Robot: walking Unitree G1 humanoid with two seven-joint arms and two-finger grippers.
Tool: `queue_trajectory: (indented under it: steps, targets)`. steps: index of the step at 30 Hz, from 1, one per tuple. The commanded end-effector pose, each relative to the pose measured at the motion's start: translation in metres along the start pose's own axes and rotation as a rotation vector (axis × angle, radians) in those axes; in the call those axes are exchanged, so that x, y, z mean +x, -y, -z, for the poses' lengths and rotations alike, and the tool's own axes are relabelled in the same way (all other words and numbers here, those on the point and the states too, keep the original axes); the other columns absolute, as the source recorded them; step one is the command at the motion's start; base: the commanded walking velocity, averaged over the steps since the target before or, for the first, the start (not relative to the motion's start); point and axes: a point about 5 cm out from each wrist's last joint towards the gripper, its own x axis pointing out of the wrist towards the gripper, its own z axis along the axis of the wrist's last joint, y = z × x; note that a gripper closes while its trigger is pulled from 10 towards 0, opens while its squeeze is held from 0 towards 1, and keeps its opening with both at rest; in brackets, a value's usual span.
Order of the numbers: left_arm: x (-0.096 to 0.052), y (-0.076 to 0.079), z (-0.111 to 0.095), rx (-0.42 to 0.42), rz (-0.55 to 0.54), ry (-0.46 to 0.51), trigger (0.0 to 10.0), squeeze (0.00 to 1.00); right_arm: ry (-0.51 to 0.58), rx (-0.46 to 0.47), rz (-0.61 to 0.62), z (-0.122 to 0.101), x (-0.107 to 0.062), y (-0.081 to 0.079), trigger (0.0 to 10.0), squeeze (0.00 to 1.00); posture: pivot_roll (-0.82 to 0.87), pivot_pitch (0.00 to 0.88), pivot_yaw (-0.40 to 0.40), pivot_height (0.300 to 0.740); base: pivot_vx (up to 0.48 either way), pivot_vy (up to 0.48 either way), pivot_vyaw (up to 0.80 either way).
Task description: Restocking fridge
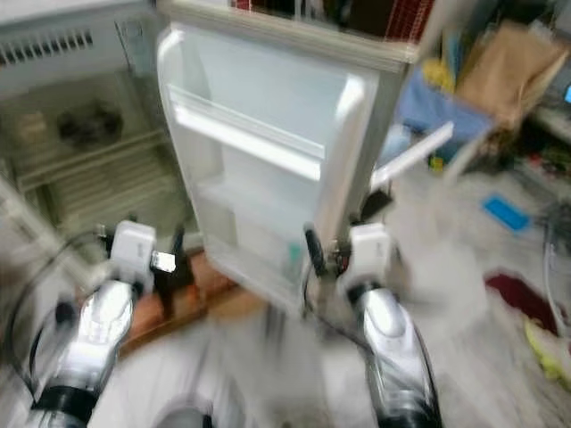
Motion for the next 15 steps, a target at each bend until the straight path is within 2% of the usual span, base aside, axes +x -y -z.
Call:
queue_trajectory:
  steps: [1,10,11,13,15]
  targets:
    - [0.003,0.008,-0.005,0.013,0.019,0.021,10.0,0.0,-0.017,-0.022,0.019,0.003,-0.004,0.008,10.0,0.0,-0.03,0.0,-0.011,0.74,0.0,-0.48,0.0]
    - [0.004,0.008,-0.006,0.001,0.012,0.019,10.0,0.0,0.002,-0.028,0.027,-0.001,0.002,0.01,10.0,0.0,-0.03,0.0,-0.013,0.74,0.0,-0.48,0.0]
    - [0.006,0.006,-0.006,-0.024,-0.003,0.013,10.0,0.0,0.007,-0.045,0.03,-0.002,0.004,0.011,10.0,0.0,-0.03,0.0,-0.011,0.74,0.0,-0.48,0.0]
    - [0.007,0.004,-0.006,-0.106,-0.022,0.0,10.0,0.0,0.012,-0.065,0.024,-0.003,0.006,0.011,10.0,0.0,-0.03,0.0,-0.01,0.74,0.0,0.0,0.0]
    - [0.005,0.001,0.0,-0.149,-0.043,-0.049,10.0,0.0,0.029,-0.085,0.004,-0.005,0.008,0.009,10.0,0.0,-0.02,0.0,-0.015,0.74,0.0,0.0,0.0]
